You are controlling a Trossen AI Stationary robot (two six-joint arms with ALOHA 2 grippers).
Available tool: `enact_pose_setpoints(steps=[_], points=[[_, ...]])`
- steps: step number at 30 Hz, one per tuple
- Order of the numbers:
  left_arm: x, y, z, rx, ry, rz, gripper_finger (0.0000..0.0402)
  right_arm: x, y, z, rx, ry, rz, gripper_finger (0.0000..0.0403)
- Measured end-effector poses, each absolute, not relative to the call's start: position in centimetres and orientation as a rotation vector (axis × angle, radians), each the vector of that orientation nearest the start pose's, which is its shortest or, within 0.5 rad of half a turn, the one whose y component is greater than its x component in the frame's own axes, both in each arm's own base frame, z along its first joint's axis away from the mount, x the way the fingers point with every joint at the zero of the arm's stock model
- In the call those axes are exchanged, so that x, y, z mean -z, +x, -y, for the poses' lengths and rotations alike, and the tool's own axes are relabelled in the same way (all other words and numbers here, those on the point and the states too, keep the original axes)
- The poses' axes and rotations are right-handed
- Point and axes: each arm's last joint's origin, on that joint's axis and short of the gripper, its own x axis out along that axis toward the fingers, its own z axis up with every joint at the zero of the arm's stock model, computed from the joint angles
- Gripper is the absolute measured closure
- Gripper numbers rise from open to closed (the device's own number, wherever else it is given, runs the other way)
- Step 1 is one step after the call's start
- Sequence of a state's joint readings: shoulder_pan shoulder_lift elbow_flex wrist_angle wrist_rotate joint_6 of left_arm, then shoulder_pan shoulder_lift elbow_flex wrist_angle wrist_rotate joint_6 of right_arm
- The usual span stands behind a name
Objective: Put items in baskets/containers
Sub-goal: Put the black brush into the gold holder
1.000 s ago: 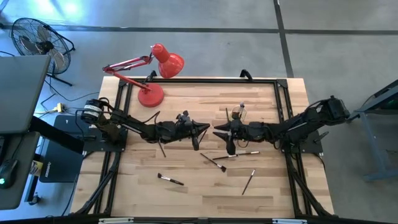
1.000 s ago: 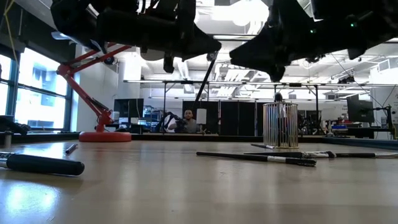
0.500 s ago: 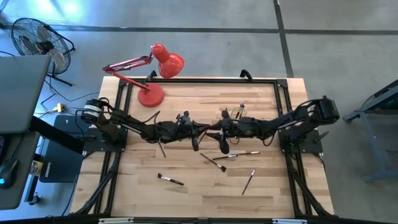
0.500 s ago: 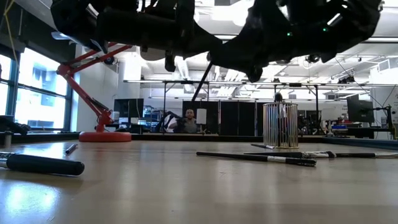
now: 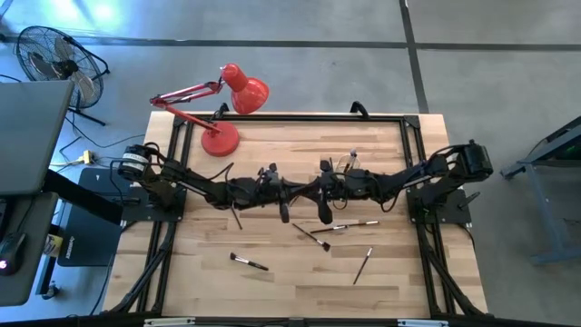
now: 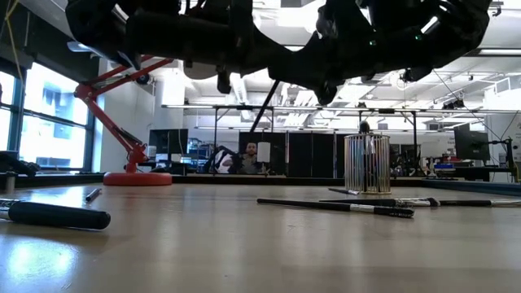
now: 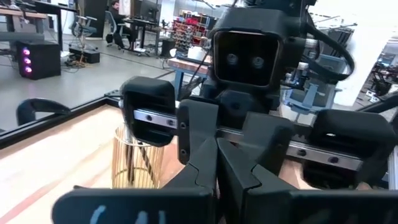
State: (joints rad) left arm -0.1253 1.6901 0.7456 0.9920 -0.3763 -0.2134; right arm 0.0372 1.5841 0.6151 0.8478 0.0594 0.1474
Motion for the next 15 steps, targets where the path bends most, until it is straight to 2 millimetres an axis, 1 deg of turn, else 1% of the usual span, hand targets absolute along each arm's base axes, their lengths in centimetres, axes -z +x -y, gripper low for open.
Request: enact_pose_setpoints(steps=[2,6,9,12,15], points=[[-20.68,33.69,3.18,-0.242,-0.224,0.072,0.0401,-18.75,30.74,-0.97,0.032,0.132,-0.123,0.039],[-20.64,33.7,3.17,-0.238,-0.223,0.068,0.0401,-18.65,30.72,-0.98,0.033,0.124,-0.132,0.0373],[-20.63,33.7,3.17,-0.239,-0.223,0.067,0.0395,-18.63,30.72,-0.96,0.035,0.124,-0.135,0.0385],[-20.53,33.7,3.16,-0.243,-0.221,0.058,0.0375,-18.44,30.69,-0.98,0.035,0.122,-0.154,0.0392],[-20.42,33.7,3.13,-0.251,-0.217,0.047,0.0347,-18.19,30.65,-0.99,0.036,0.129,-0.179,0.0381]])
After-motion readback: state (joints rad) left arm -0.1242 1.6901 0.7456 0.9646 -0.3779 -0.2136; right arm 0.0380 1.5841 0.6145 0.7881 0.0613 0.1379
